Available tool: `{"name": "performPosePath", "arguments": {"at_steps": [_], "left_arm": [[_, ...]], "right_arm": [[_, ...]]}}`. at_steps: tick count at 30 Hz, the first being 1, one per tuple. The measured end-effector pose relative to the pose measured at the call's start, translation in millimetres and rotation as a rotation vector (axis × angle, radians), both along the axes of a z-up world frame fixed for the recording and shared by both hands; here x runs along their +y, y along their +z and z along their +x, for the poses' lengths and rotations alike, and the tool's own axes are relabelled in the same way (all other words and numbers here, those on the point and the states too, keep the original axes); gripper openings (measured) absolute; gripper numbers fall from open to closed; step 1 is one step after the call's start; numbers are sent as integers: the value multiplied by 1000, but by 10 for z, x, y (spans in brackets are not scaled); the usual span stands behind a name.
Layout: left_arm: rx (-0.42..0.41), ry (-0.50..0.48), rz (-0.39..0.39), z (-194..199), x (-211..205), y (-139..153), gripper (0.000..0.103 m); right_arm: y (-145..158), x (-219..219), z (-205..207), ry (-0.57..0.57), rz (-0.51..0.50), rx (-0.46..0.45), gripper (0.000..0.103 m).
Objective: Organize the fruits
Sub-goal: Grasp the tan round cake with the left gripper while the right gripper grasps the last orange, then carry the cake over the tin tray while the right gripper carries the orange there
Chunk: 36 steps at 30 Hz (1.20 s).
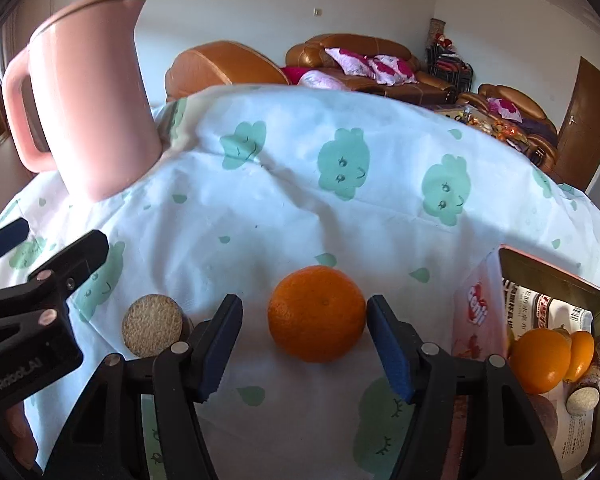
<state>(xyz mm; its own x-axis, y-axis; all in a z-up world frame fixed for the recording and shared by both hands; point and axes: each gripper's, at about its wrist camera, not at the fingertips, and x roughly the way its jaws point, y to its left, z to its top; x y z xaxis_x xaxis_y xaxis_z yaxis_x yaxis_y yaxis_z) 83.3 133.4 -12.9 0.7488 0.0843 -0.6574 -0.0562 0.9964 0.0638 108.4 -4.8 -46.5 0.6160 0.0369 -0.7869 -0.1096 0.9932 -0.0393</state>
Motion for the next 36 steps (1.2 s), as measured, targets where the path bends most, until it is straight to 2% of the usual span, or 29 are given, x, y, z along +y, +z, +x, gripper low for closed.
{"name": "performPosePath", "arguments": {"at_steps": [3,4,5,7,12,14,17,19,21,22,25,27,31,36], "left_arm": [[-6,-11,-3,-17,-10,17,103],[-6,-20,-9,-18,-17,19,103],[-7,-32,-16,-29,-22,24,103],[-8,-63,-23,-42,-60,25,103],[-5,-183,-78,-89,-186,39,102],[12,-231,-93,-98,-259,18,100],[42,-290,-68,-91,-421,-58,90],[81,-313,-21,-62,-562,-148,83],[130,-326,24,-14,-667,-227,68],[150,-328,32,4,-688,-259,65],[178,-336,-10,42,-641,-295,51],[172,-314,-12,40,-607,-289,35],[155,-301,-11,7,-581,-267,35],[47,-229,23,-126,-522,-129,35]], "right_arm": [[-13,-68,-8,-3,46,4,61],[-9,-98,-19,-19,49,-1,51],[-6,-124,-30,-26,55,-4,48],[13,-156,-83,-31,70,-19,48],[304,-321,-507,-107,119,-243,48],[352,-408,-630,-138,142,-272,48],[381,-530,-766,-182,165,-292,48],[400,-576,-842,-197,169,-306,48],[407,-582,-880,-193,168,-309,48],[407,-579,-882,-187,166,-306,48],[403,-551,-893,-172,158,-301,48],[399,-532,-895,-166,151,-300,48],[400,-512,-935,-157,141,-309,48],[419,-489,-976,-150,131,-331,48]]}}
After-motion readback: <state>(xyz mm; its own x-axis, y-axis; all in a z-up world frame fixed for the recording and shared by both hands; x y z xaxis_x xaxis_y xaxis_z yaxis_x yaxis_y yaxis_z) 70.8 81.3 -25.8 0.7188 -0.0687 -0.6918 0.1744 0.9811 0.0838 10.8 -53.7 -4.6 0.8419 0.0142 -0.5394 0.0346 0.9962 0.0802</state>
